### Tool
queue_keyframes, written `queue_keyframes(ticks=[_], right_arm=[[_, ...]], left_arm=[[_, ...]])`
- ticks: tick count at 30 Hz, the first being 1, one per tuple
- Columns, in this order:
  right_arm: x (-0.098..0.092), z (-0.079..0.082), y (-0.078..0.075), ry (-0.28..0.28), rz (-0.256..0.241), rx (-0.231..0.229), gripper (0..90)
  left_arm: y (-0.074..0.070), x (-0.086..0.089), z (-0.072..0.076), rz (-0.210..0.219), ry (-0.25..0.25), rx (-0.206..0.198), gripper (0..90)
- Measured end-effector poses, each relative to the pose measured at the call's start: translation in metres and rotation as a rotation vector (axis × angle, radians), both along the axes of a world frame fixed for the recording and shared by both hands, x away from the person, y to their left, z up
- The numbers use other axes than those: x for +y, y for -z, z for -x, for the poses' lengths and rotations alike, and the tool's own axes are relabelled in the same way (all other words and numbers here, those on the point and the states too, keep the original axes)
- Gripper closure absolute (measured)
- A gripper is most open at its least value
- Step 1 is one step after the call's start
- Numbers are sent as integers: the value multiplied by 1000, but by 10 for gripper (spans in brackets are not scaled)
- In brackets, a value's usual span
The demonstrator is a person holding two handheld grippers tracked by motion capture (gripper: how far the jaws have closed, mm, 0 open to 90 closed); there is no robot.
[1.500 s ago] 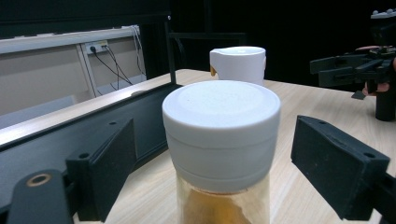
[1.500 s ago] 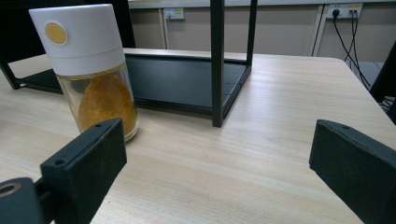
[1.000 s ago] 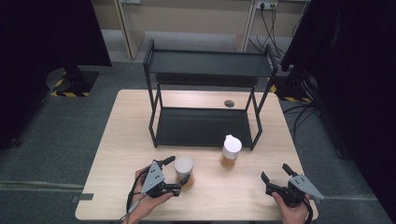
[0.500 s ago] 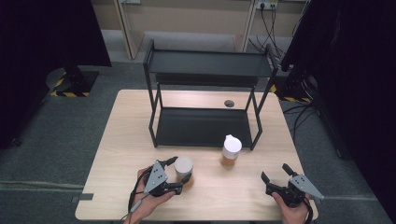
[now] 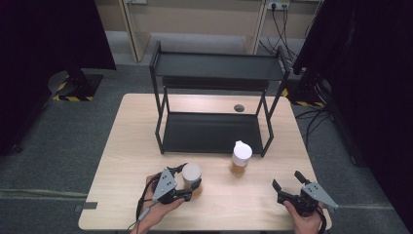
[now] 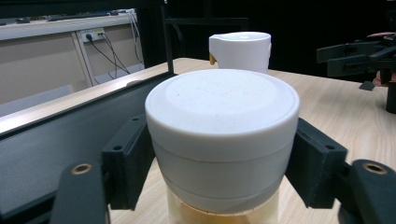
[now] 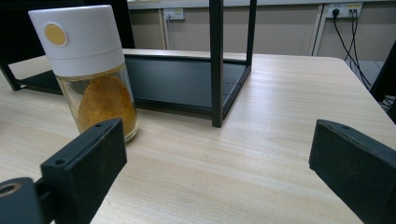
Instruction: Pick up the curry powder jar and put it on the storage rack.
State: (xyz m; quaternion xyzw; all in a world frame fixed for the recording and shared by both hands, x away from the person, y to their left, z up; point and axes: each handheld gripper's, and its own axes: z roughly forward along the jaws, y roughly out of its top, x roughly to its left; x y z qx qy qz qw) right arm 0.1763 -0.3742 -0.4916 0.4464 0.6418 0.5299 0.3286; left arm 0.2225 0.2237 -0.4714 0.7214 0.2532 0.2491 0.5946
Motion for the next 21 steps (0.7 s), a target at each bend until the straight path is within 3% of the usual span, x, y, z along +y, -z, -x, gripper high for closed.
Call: queue_keyframes(ticks=[12,21], right_arm=[[0,0,0,0,0,2,45],[0,0,0,0,-1,1,45]], left_arm=[[-8,-3,2,-1,-27,34,336],[-25,-3,5,13,-66,18,336]])
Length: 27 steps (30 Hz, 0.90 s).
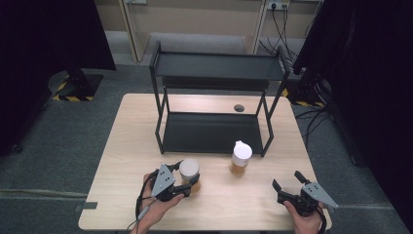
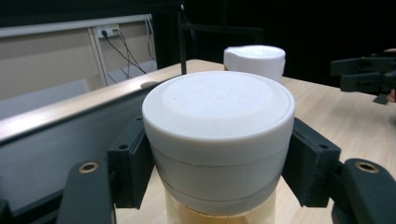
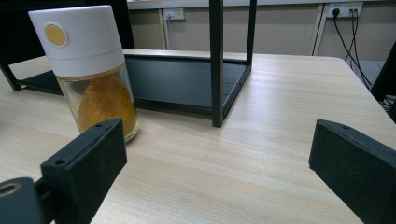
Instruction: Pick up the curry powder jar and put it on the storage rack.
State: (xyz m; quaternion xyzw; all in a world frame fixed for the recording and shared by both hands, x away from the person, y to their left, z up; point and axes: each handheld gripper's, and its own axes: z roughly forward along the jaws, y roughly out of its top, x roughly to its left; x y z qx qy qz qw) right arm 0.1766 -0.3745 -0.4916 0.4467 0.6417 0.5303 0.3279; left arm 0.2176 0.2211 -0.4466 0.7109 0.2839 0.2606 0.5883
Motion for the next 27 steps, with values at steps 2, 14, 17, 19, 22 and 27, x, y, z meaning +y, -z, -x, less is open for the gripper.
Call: queue_keyframes(ticks=[2,14,17,19,22,27], right_arm=[[0,0,0,0,-2,1,45],[-2,-1,1,7,-27,8,45],[-2,0,0,5,-18,5,45],[-1,-1,0,5,-15,6,45],[-2,0,1,6,-18,4,46],[-2,0,1,5,-18,4,45]], left_arm=[[-5,0,0,2,-12,-3,337],[-44,-5,-3,-12,-87,-51,337],[-50,-7,-3,-1,-98,-65,337],[-54,-8,-2,6,-105,-71,337],[-58,-10,-3,11,-116,-71,337],[-64,-13,-3,18,-154,-75,337]])
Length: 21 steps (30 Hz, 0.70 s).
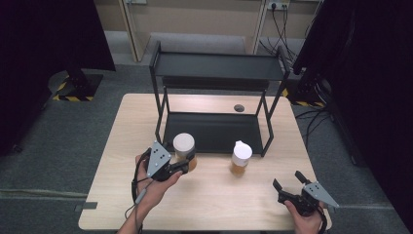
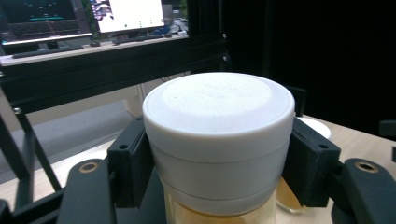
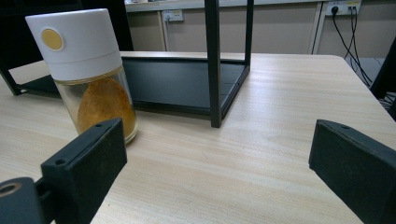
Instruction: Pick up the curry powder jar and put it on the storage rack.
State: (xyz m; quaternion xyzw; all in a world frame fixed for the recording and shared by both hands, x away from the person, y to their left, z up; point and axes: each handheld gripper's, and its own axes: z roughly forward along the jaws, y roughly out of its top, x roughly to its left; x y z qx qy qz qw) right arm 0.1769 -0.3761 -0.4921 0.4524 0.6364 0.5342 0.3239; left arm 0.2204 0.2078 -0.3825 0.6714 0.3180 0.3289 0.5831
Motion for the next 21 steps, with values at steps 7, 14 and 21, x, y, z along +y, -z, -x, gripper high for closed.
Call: queue_keyframes(ticks=[7,14,21], right_arm=[[1,0,0,1,3,1,46],[0,0,0,1,0,1,46],[0,0,0,-1,-1,2,47]], left_arm=[[-11,-1,-1,14,-47,-19,337],[-21,-1,-2,31,-89,-47,337],[-29,-2,-4,42,-120,-61,338]])
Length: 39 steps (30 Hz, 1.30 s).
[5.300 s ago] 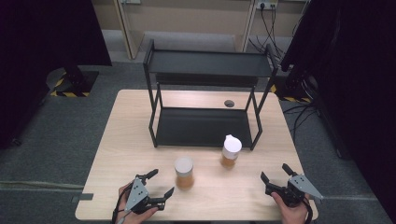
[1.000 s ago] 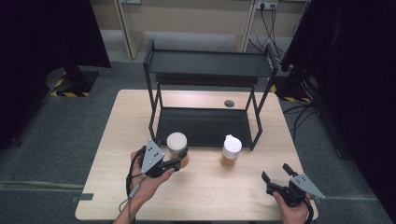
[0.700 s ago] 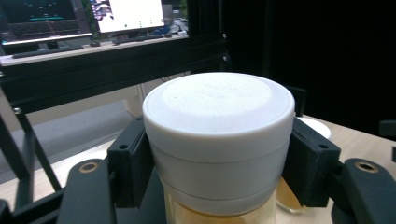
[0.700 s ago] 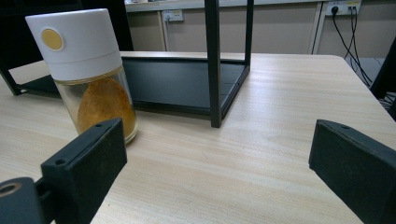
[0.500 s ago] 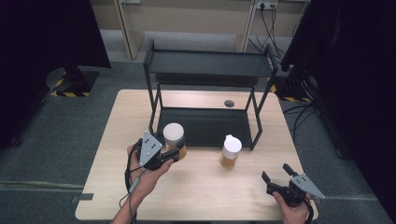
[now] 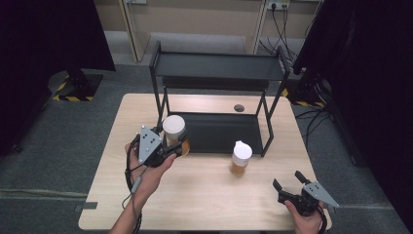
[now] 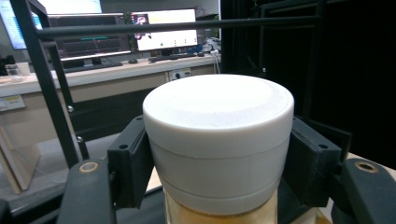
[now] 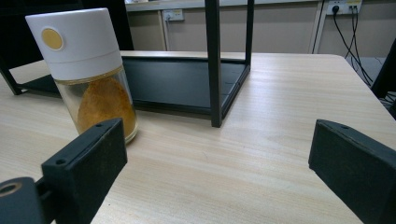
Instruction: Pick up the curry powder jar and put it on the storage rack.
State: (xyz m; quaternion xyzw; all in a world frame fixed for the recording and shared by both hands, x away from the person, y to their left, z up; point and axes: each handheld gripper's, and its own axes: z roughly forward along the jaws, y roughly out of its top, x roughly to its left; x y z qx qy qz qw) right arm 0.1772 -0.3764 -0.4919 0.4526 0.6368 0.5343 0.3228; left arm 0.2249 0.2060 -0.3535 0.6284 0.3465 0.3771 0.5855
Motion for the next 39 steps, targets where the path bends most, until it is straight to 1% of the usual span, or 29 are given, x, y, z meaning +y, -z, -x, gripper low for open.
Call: queue_keyframes(ticks=[2,6,9,13,19,28,32,39], right_arm=[[0,0,0,0,0,1,48],[-1,0,0,1,-8,3,48],[0,0,0,0,-1,3,48],[0,0,0,1,-4,3,49],[0,0,0,2,-3,3,52],[0,0,0,2,-5,4,52],[0,0,0,3,-4,3,53],[0,0,0,3,-5,3,53]], left_arm=[[-4,1,-2,1,-3,-1,338],[-9,0,-4,9,-21,-17,338],[-15,-1,-7,12,-31,-28,338],[-22,-3,-11,23,-39,-35,338],[-34,-9,-16,15,-52,-56,338],[-49,-15,-23,14,-71,-70,338],[-55,-17,-24,7,-80,-84,338],[-66,-18,-25,10,-84,-103,338]])
